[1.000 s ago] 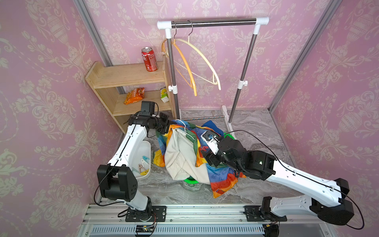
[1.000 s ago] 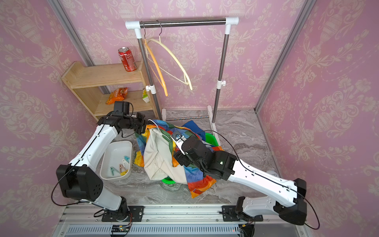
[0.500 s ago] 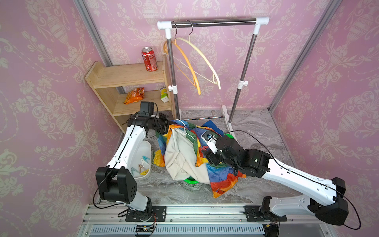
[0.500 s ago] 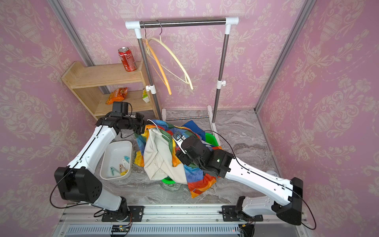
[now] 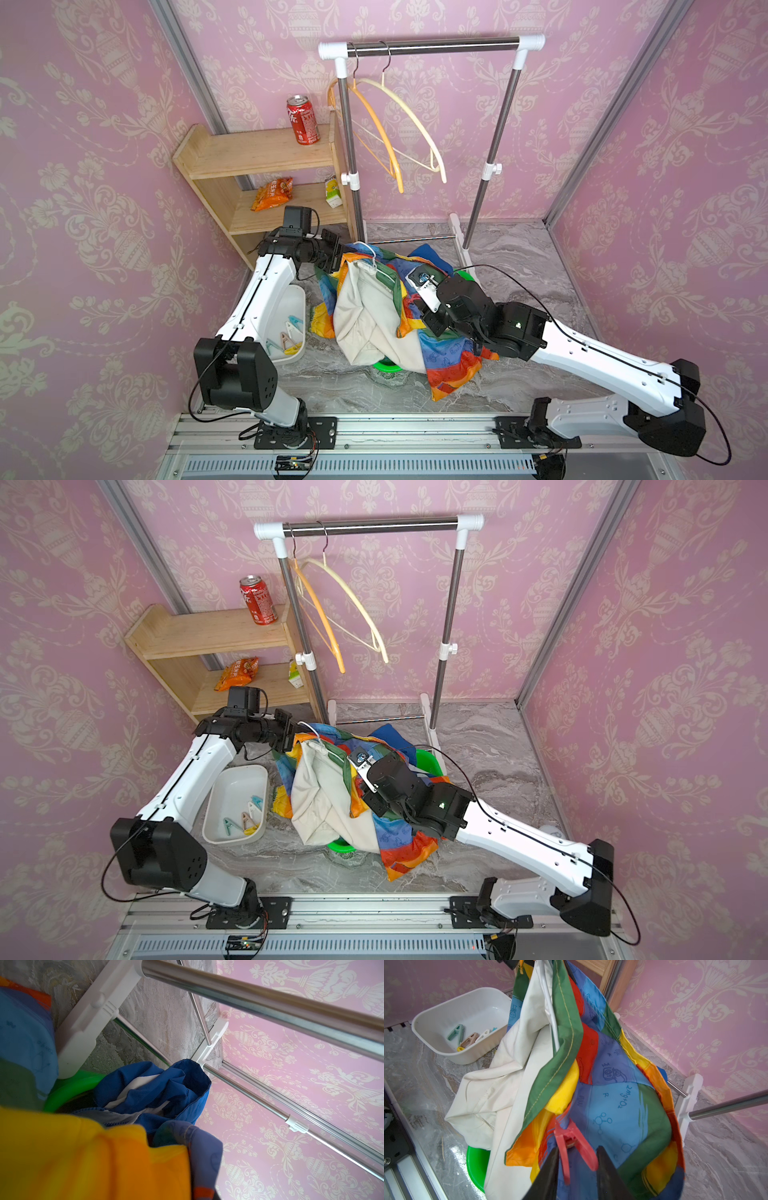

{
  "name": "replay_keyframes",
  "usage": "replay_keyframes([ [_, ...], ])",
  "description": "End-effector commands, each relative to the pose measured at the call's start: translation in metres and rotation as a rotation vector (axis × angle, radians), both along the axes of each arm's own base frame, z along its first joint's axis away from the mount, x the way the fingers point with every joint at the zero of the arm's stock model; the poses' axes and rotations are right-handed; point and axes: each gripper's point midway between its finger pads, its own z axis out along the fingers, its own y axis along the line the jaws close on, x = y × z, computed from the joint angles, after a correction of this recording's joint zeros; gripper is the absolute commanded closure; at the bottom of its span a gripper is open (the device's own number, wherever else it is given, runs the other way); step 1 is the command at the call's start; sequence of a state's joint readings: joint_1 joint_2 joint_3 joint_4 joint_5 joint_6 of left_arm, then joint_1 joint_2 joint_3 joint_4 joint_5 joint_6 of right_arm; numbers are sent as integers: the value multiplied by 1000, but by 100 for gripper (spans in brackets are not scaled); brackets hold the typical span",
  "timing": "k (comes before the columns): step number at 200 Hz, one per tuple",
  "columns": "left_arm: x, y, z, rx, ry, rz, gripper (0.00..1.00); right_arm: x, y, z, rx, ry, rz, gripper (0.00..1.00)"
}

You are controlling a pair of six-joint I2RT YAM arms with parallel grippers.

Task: Remove the clothespins securing jackets to the hanger
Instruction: Remove the clothespin from the hanger.

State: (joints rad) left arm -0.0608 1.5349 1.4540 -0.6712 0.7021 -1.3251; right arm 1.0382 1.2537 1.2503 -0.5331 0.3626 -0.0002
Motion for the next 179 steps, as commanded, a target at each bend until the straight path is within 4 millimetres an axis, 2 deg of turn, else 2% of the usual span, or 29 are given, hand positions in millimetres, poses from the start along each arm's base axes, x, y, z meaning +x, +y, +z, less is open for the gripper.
replay_keyframes([
  [1, -4, 3, 12, -13, -34, 0, 100, 3, 2, 6, 16, -10, -1, 75],
  [22, -4, 3, 12, -14, -37, 1, 100, 3, 0, 8, 14, -13, -7, 91],
  [64, -2, 4, 8, -21, -31, 11, 100, 4, -5, 19, 24, -38, -23, 99],
  [87, 0, 8, 5, -12, -29, 18, 100, 4, -8, 27, 33, -52, -29, 100],
  [130, 2, 16, -3, 2, -10, 28, 100, 3, -27, 67, 55, -135, -53, 100],
  [179, 9, 28, -9, 15, 0, 57, 100, -17, -39, 106, 112, -136, 2, 100],
])
